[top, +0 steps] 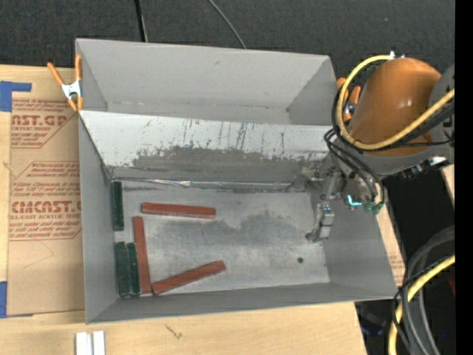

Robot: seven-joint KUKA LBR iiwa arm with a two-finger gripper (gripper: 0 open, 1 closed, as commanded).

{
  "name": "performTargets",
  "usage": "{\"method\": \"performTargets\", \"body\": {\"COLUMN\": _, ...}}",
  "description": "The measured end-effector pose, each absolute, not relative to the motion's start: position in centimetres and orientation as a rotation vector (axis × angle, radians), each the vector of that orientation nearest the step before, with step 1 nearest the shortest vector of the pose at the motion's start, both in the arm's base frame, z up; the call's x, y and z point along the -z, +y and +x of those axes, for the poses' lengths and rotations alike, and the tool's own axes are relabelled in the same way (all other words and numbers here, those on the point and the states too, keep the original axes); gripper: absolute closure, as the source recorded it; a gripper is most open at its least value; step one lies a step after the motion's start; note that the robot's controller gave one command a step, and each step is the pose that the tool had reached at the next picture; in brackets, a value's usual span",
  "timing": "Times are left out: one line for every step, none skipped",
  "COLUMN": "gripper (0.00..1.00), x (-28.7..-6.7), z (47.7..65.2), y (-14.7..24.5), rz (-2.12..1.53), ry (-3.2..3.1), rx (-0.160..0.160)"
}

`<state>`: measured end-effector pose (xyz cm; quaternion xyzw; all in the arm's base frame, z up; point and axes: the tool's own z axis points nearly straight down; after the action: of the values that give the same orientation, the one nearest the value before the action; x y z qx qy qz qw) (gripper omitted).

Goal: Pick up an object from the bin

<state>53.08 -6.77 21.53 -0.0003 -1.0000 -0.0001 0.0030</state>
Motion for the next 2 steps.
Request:
{"method": "performTargets", "body": {"gripper": 0.00, "x": -21.9, "z": 53.3, "y": -6.7, "rz": 0.001, "ry": -3.143, "rx": -0.001}}
{"method": "performTargets", "body": {"gripper": 0.00, "x": -18.1, "z": 55.3, "y": -3.2, "rz": 0.048, "ry": -3.153, "rx": -0.005}}
